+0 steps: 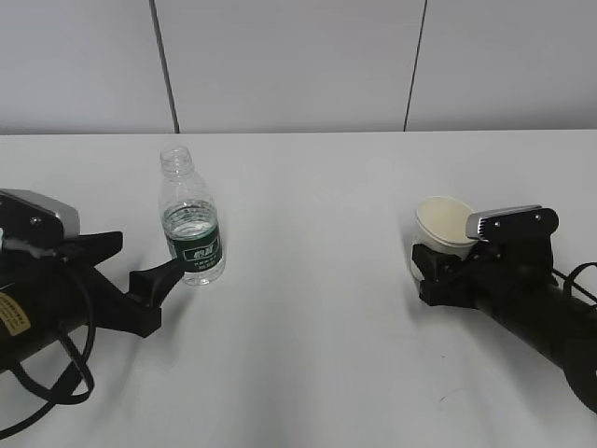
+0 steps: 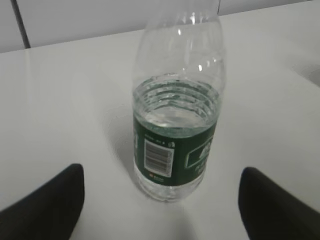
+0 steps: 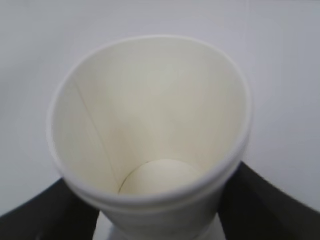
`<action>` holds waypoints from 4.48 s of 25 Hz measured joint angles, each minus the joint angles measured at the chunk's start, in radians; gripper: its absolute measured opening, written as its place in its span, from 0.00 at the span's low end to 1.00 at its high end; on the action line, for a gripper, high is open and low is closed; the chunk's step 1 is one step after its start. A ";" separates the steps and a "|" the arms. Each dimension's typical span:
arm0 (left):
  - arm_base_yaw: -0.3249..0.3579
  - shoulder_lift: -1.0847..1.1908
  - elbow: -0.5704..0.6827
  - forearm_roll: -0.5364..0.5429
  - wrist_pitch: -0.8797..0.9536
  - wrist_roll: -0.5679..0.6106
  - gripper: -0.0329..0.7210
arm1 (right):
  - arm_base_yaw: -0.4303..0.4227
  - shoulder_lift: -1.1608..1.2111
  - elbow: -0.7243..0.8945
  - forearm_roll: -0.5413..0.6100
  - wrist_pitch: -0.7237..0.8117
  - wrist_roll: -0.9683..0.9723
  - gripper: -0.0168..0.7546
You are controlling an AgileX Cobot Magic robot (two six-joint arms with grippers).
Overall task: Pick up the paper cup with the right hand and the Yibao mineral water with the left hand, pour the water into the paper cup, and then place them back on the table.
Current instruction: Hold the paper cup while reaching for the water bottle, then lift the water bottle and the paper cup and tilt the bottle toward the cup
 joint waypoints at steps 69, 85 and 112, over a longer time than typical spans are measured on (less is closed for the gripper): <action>-0.001 0.237 -0.386 0.106 0.001 -0.061 0.56 | 0.000 0.000 -0.048 -0.390 0.000 0.052 0.68; -0.001 0.079 -0.386 0.262 0.250 -0.057 0.55 | 0.000 0.002 -0.112 -0.642 0.000 0.187 0.68; -0.009 -0.138 -0.447 0.488 0.766 -0.030 0.55 | 0.165 0.004 -0.380 -0.870 0.173 0.456 0.68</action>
